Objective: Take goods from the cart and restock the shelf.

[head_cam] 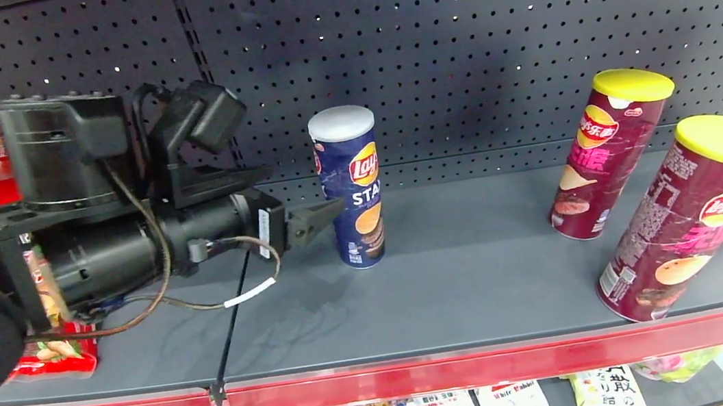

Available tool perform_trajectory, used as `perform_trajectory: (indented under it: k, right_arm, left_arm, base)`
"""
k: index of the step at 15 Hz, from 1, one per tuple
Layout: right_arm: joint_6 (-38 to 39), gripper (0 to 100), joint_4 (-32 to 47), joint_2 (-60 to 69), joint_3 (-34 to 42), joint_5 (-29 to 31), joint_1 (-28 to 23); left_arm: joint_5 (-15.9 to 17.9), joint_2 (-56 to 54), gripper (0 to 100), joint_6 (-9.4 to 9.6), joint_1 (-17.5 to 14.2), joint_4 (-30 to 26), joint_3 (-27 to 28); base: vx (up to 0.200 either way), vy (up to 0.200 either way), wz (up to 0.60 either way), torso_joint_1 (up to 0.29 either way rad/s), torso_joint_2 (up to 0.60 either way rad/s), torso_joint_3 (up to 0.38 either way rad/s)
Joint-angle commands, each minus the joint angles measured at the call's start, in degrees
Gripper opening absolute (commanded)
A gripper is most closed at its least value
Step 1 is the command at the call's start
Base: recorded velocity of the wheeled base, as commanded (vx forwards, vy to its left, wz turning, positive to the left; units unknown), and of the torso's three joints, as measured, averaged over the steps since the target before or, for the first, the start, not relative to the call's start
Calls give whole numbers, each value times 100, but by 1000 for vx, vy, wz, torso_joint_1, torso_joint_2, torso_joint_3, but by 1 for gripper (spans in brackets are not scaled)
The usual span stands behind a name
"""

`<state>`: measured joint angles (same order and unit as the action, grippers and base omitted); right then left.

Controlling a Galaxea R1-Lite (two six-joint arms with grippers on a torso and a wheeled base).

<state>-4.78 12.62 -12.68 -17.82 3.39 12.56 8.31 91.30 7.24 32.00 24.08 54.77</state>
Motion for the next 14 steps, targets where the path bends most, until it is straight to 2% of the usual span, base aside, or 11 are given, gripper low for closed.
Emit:
perform_trajectory:
  k: [1,5,10,14]
  right_arm:
    - [-6,0,4,37,33,4,1]
    - [-6,0,4,37,51,4,1]
    - [74,0,4,37,60,4,1]
    - [100,0,4,29,60,13,1]
  left_arm:
    - [-23,635,100,5,122,18,367]
    - [-278,1083,100,5,184,27,860]
    - [-313,1479,100,-3,280,27,1299]
    - [-313,1619,100,5,280,27,1378]
  base:
    - [0,0,0,0,0,0]
    - [0,0,0,0,0,0]
    - [0,0,0,0,0,0]
    - [0,0,0,0,0,0]
